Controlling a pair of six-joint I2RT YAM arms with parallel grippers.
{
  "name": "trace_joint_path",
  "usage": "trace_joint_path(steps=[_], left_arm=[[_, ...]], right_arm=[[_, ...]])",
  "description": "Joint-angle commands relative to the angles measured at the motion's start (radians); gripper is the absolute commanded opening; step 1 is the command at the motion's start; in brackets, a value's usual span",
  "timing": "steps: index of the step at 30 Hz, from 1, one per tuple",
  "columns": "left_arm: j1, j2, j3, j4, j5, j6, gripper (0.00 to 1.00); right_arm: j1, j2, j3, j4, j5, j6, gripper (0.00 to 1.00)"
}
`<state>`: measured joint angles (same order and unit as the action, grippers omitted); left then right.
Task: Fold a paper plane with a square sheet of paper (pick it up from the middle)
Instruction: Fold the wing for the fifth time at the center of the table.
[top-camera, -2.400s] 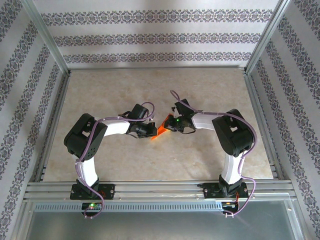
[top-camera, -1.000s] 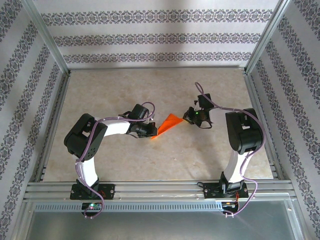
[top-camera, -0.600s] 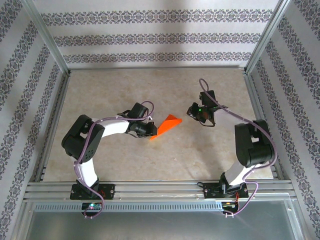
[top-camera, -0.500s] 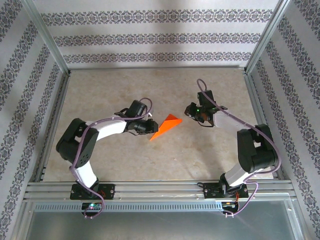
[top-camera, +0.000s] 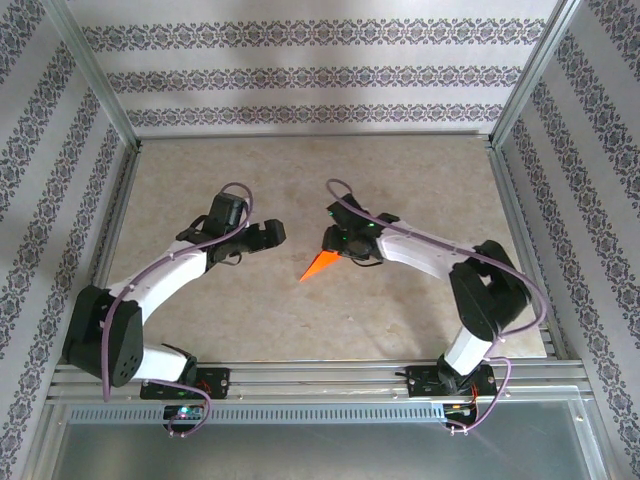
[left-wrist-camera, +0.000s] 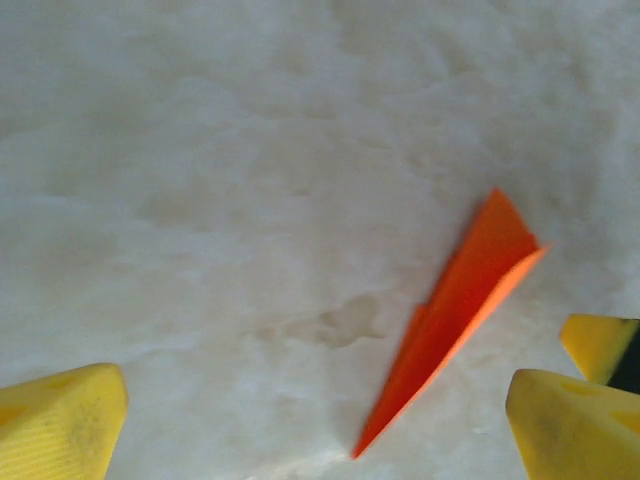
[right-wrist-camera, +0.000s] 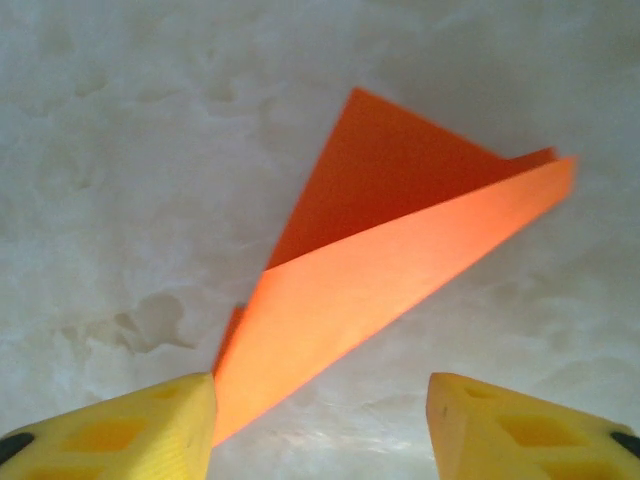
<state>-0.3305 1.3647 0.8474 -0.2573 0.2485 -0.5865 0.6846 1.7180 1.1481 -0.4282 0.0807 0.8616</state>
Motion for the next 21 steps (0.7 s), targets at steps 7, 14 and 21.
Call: trace_joint_path(steps=[7, 14, 21], left_arm=[[0.089, -0.086, -0.053, -0.070, -0.024, 0.087, 1.00], [0.106, -0.063, -0.053, -0.068, 0.041, 0.114, 1.00], [0.110, -0.038, -0.049, -0.054, 0.075, 0.115, 1.00]], right_arm=[[0.067, 0.208, 0.238, -0.225, 0.187, 0.218, 0.60], [0.072, 0.273, 0.296, -0.323, 0.190, 0.315, 0.56], [0.078, 0.253, 0.273, -0.334, 0.200, 0.349, 0.50]])
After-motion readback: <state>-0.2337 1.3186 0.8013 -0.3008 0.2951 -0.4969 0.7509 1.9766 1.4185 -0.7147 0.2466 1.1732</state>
